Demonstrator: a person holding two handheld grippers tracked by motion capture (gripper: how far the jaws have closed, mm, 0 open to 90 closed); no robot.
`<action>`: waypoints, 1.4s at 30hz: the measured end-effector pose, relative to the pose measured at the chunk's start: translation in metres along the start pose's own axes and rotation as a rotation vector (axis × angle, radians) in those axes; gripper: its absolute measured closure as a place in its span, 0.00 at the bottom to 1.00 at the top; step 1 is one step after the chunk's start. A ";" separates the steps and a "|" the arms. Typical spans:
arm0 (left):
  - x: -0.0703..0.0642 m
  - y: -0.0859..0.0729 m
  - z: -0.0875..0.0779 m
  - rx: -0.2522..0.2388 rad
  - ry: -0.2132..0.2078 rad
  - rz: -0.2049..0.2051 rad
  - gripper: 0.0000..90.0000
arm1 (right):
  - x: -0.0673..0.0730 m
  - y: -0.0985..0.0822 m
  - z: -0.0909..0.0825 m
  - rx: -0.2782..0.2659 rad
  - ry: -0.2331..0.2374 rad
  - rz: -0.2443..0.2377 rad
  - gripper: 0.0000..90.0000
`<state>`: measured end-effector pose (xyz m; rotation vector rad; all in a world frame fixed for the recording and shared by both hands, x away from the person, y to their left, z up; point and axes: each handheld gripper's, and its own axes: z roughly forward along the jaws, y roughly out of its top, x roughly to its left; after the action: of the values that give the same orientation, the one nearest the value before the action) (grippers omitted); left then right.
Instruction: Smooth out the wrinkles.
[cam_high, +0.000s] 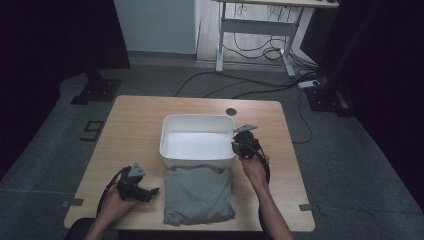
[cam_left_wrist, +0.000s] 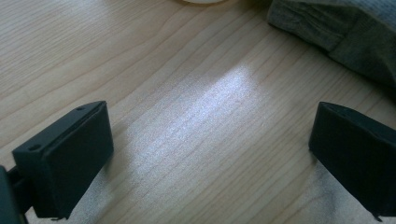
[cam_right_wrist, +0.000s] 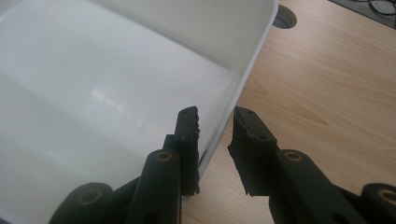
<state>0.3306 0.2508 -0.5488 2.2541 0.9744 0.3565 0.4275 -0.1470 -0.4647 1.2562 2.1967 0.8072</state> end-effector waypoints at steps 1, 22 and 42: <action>0.000 0.000 0.000 0.000 0.000 0.000 0.00 | -0.001 0.000 0.000 -0.001 0.003 0.010 0.80; 0.003 -0.002 -0.002 0.000 -0.008 0.009 0.00 | -0.016 -0.017 -0.041 -0.097 0.126 0.050 0.21; 0.009 -0.003 -0.003 -0.001 0.018 -0.021 0.00 | -0.018 -0.095 -0.058 -0.079 0.135 0.076 0.01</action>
<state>0.3331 0.2603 -0.5486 2.2415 1.0059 0.3682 0.3407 -0.2162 -0.4874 1.2867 2.2096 1.0260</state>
